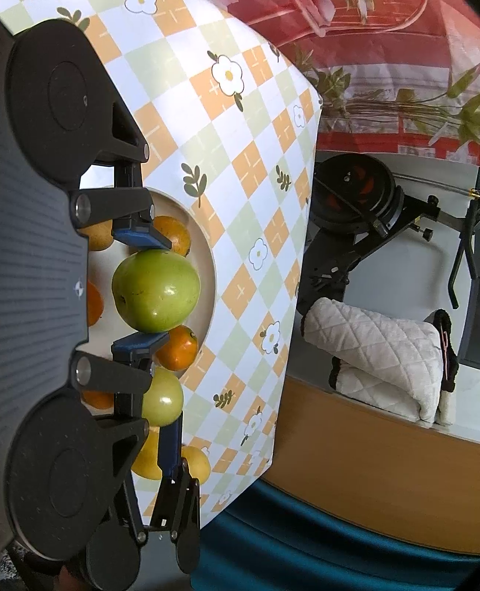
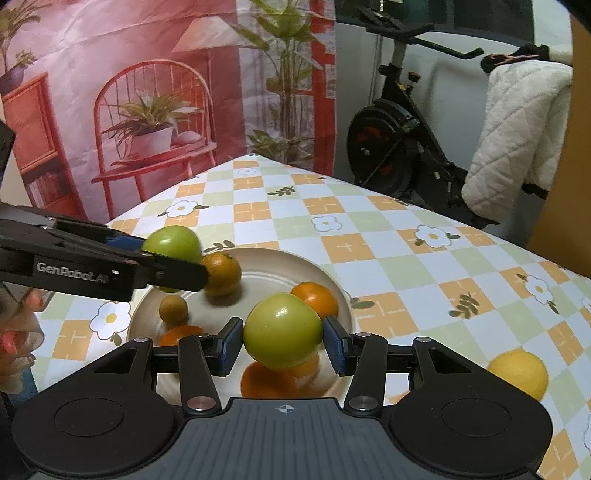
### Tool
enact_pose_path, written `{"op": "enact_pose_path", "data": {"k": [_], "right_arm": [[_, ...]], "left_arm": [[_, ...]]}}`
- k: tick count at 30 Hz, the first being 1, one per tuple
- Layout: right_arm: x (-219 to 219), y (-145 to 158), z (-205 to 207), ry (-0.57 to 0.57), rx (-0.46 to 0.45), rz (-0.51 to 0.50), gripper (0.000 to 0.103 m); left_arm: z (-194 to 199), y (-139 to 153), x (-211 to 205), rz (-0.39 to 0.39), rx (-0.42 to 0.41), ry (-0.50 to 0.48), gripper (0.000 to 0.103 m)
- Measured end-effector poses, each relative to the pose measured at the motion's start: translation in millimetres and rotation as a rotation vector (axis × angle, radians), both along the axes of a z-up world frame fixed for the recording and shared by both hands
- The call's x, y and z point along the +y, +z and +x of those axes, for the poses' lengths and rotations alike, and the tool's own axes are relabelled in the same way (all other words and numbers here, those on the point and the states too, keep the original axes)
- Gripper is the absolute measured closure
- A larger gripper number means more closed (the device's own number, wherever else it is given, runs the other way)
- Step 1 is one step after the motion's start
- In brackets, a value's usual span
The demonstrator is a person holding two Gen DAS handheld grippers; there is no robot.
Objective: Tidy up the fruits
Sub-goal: 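Lower both green apples onto the plate and open both tools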
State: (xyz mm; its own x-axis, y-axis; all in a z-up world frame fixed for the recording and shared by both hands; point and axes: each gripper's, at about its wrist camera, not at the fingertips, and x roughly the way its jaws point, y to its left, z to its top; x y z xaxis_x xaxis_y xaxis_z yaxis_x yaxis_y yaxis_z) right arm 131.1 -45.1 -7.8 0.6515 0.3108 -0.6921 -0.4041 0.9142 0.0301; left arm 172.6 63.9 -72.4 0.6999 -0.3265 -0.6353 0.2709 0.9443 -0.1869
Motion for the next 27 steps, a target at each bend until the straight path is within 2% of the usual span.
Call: {"op": "enact_pose_path", "data": {"k": [27], "right_arm": [[30.8, -18.9, 13.4, 0.098, 0.031, -0.065, 0.059]], "left_arm": [[23.4, -23.3, 1.4, 0.002, 0.092, -0.014, 0.054]]}}
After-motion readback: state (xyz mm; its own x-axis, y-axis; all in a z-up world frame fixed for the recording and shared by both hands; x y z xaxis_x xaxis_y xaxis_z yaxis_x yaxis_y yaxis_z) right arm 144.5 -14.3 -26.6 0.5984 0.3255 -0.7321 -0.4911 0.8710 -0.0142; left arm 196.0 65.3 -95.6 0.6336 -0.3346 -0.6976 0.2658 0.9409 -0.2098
